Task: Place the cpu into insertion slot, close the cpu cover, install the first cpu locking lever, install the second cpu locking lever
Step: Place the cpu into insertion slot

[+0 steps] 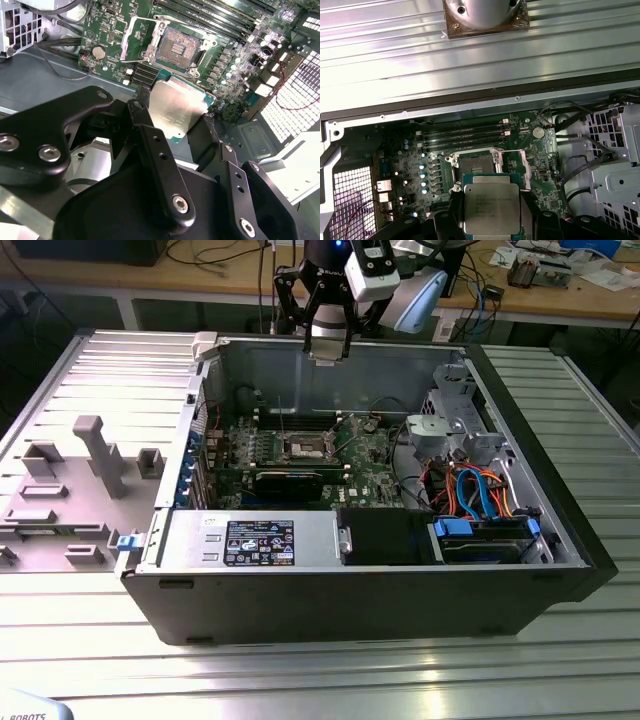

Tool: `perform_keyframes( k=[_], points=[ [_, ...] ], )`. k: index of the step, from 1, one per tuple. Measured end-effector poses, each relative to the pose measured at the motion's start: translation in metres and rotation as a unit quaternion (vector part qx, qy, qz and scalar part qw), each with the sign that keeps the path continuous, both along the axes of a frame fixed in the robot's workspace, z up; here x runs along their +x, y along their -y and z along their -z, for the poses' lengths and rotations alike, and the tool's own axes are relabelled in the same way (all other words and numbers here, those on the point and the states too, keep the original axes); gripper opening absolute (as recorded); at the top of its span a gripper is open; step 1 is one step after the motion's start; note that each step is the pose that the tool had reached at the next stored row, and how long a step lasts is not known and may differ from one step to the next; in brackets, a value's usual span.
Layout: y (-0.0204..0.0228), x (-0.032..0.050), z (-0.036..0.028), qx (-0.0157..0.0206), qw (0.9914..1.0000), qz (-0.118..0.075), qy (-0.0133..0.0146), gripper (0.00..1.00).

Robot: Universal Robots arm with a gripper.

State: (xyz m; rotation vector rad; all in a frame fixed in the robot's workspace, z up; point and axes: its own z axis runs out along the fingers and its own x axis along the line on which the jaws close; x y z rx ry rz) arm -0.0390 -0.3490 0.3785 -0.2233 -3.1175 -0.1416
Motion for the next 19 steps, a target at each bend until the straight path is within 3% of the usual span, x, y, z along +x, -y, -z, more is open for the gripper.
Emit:
perform_keyframes(
  k=[4, 9, 19],
  points=[
    [0.0000, 0.0000, 0.0000, 0.0000, 0.99999, 0.003, 0.0000, 0.54],
    [0.0000, 0.0000, 0.0000, 0.0000, 0.99969, 0.025, 0.0000, 0.54],
    [0.0000, 0.0000, 0.0000, 0.0000, 0.99961, 0.028, 0.0000, 0.54]
  ],
)
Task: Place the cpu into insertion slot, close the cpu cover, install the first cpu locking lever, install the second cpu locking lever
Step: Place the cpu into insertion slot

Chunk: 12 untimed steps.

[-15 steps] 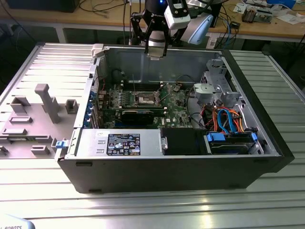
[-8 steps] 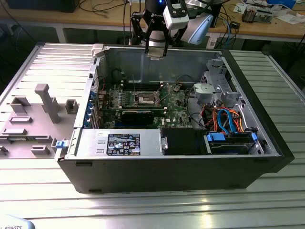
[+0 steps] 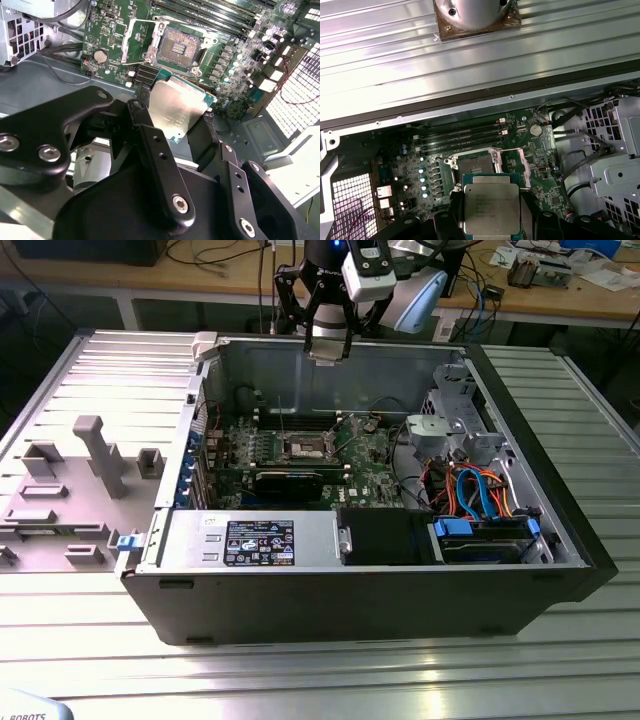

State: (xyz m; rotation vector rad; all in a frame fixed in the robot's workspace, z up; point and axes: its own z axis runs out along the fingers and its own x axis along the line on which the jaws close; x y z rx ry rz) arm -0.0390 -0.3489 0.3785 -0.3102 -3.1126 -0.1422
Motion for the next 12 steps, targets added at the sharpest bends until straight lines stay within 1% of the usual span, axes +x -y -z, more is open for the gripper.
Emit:
perform_keyframes(
  k=[12],
  points=[
    [0.0000, 0.0000, 0.0000, 0.0000, 0.99999, 0.005, 0.0000, 0.54]
  ],
)
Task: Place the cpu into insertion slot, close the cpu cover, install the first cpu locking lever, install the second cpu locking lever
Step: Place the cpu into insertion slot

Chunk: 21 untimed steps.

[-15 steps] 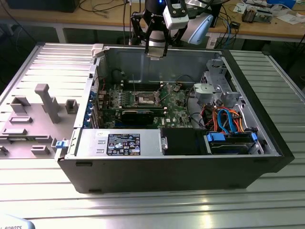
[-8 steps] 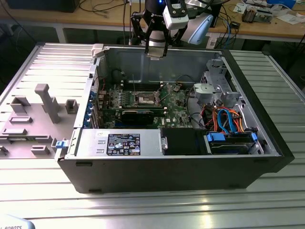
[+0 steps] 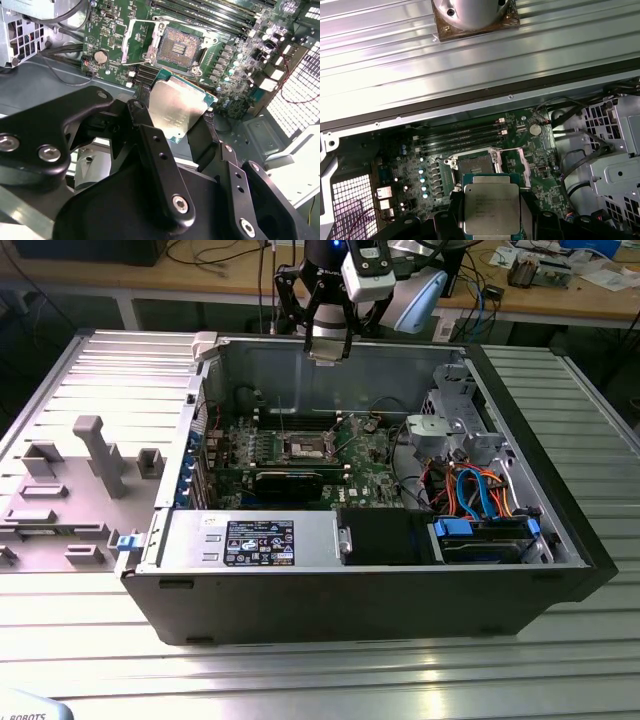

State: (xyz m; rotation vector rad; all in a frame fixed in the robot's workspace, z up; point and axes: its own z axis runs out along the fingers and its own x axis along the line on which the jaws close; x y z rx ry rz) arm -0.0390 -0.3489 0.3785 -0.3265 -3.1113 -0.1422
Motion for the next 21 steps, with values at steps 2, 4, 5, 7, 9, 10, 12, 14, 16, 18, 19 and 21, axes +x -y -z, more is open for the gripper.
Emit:
perform_keyframes(
  k=[2, 4, 5, 7, 9, 10, 12, 14, 16, 18, 19, 21],
  points=[
    [0.0000, 0.0000, 0.0000, 0.0000, 1.00000, 0.002, 0.0000, 0.54],
    [0.0000, 0.0000, 0.0000, 0.0000, 1.00000, 0.003, 0.0000, 0.54],
    [0.0000, 0.0000, 0.0000, 0.0000, 1.00000, 0.003, 0.0000, 0.54],
    [0.0000, 0.0000, 0.0000, 0.0000, 0.99999, 0.003, 0.0000, 0.54],
    [0.0000, 0.0000, 0.0000, 0.0000, 0.99999, 0.004, 0.0001, 0.54],
    [0.0000, 0.0000, 0.0000, 0.0000, 0.99999, 0.004, 0.0000, 0.54],
    [0.0000, 0.0000, 0.0000, 0.0000, 0.99999, 0.005, 0.0000, 0.54],
    [0.0000, 0.0000, 0.0000, 0.0000, 0.99998, 0.006, 0.0000, 0.54],
    [0.0000, 0.0000, 0.0000, 0.0000, 0.99996, 0.009, 0.0000, 0.54],
    [0.0000, 0.0000, 0.0000, 0.0000, 0.99994, 0.011, 0.0000, 0.54],
    [0.0000, 0.0000, 0.0000, 0.0000, 0.99993, 0.012, 0.0000, 0.54],
    [0.0000, 0.0000, 0.0000, 0.0000, 0.99992, 0.013, 0.0000, 0.54]
  ],
)
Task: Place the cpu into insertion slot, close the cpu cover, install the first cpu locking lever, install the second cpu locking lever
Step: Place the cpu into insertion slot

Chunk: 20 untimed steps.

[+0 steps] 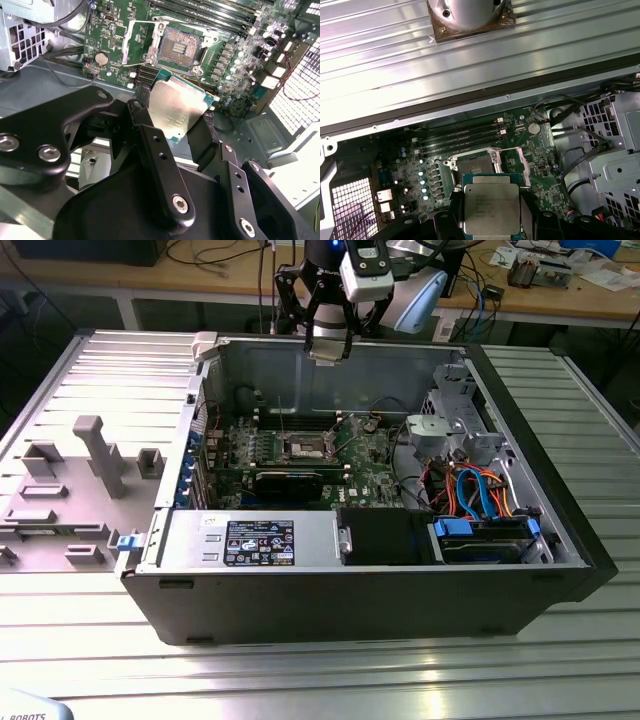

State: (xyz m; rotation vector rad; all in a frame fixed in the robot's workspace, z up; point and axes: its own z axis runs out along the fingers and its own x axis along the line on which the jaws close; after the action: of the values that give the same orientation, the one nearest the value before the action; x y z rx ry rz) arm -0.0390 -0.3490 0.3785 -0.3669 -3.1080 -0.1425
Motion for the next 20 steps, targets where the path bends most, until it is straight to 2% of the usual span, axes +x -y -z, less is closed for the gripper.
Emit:
perform_keyframes(
  k=[20],
  points=[
    [0.0000, 0.0000, 0.0000, 0.0000, 0.99991, 0.013, 0.0000, 0.54]
  ],
)
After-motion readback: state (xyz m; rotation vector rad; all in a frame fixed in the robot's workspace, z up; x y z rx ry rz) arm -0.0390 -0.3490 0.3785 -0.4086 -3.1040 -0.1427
